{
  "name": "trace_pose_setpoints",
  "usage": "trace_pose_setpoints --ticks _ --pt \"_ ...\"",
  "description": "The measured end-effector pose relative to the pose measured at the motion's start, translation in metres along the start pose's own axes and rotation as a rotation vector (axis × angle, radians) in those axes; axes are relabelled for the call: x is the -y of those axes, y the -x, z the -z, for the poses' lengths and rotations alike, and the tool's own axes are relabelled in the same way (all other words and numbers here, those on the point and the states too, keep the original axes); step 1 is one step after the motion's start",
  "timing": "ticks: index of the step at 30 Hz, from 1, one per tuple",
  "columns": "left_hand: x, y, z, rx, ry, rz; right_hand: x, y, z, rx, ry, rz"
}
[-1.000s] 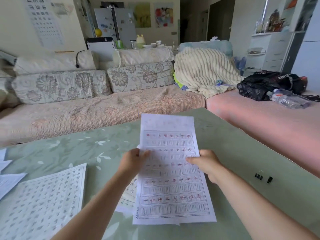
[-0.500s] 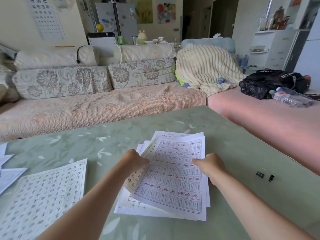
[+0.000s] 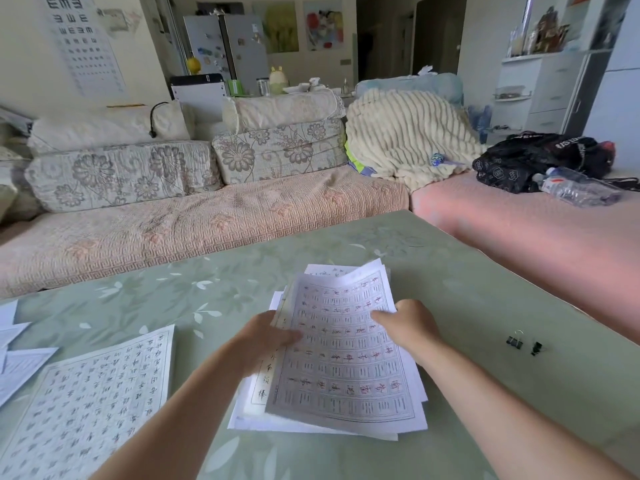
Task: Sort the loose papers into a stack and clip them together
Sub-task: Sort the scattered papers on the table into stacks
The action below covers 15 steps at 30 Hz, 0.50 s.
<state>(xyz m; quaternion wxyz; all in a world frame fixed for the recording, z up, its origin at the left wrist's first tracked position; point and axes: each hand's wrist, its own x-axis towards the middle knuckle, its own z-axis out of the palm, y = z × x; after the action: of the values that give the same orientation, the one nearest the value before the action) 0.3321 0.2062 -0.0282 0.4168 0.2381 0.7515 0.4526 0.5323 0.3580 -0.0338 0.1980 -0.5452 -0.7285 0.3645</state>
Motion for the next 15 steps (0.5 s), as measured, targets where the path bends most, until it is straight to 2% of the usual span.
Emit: trace_pose_setpoints --ticks 3,6,8,11,12,15 --pt "0.009 0.001 0.007 -0.102 0.012 -0.090 0.005 0.004 -0.002 0.033 -0.026 0.052" --pt "0.013 0.015 0.012 0.013 0.173 -0.175 0.011 0.008 -0.003 0.045 -0.174 0.087" --pt "0.014 0.023 0.013 0.070 0.261 -0.218 0.015 0.010 -0.001 0.114 -0.337 0.093" --pt "0.014 0.025 0.014 0.048 0.291 -0.218 0.015 0.008 -0.002 0.242 -0.445 0.049" --pt "0.012 0.024 0.012 0.006 0.228 -0.211 0.012 0.007 -0.003 0.236 -0.416 0.033" --pt "0.013 0.012 0.009 -0.209 -0.212 -0.172 0.002 0.002 -0.010 0.147 -0.255 0.000"
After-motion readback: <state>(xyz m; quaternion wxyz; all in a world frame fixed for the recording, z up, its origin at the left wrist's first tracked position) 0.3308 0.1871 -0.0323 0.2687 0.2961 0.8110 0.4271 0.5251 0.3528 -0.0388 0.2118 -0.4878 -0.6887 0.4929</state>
